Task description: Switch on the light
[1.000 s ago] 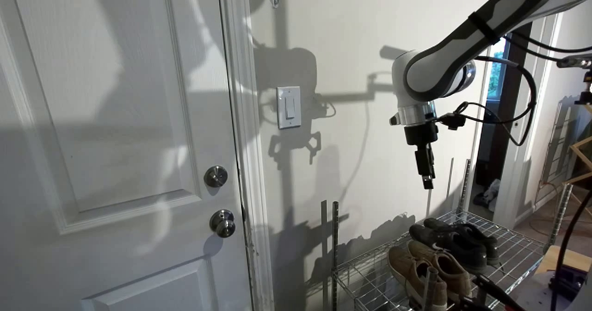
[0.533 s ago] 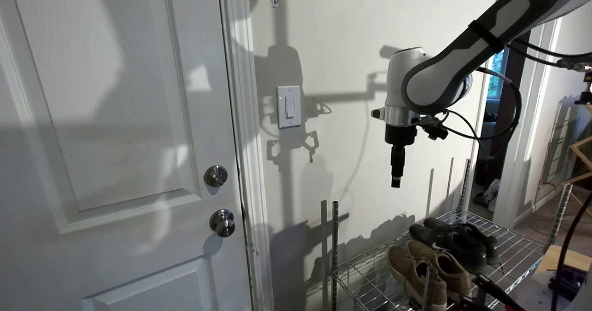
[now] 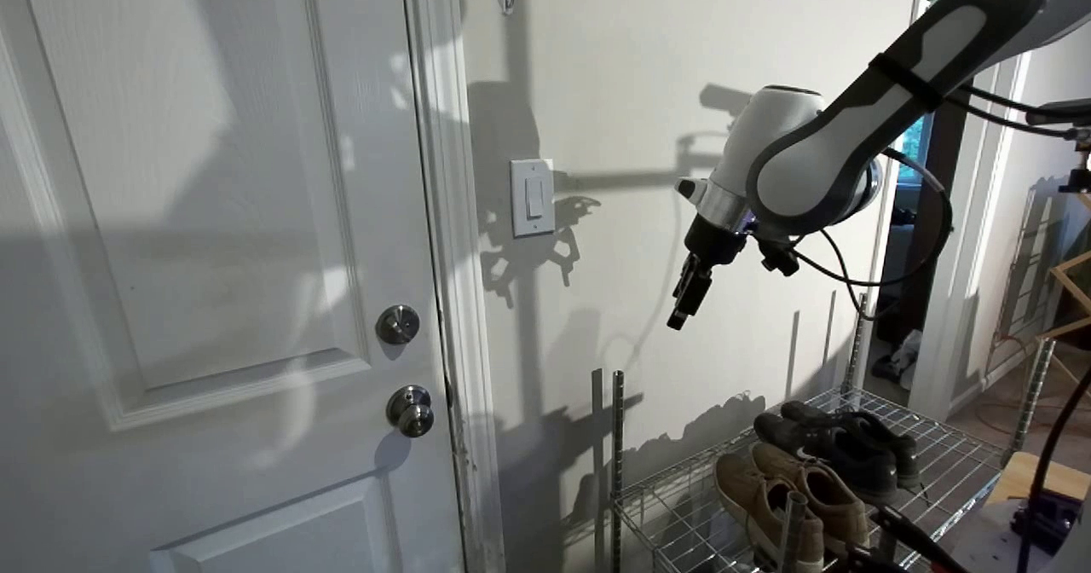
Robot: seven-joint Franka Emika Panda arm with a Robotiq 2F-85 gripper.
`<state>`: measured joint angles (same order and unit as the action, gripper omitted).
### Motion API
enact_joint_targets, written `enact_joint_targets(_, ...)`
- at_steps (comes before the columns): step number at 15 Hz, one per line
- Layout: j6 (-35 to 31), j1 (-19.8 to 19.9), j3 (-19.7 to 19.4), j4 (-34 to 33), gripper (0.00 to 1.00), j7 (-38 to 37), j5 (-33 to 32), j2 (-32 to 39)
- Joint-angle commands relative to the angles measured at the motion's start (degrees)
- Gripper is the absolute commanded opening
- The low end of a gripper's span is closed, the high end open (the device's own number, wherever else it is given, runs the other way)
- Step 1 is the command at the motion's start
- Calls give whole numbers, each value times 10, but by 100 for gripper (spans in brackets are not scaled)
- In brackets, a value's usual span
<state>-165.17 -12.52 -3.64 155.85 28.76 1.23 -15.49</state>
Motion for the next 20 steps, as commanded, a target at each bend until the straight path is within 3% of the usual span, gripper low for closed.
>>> enact_joint_targets(1, -66, -81, -54, 22, 100, 45, 108, -25)
enact_joint_targets(2, -55, -103, -71, 20, 100, 48, 130, -31)
enact_joint_targets(3, -47, -66, -40, 5, 100, 17, 83, -5)
enact_joint_targets(5, -47, -93, -61, 5, 100, 23, 107, -12)
enact_joint_targets(11, -47, -96, -67, 5, 100, 23, 108, -16)
enact_joint_targets(13, -89, -119, -77, 8, 100, 47, 120, -11)
enact_joint_targets(14, -112, -143, -88, 7, 100, 60, 136, -9)
enact_joint_targets(15, -149, -183, -109, 6, 75, 73, 159, -7)
enact_joint_targets(16, -187, -227, -133, 5, 74, 82, 175, -7)
enact_joint_targets(18, -255, -320, -184, 1, 60, 75, 191, -10)
enact_joint_targets(20, -319, -412, -247, 6, 47, 38, 156, -22)
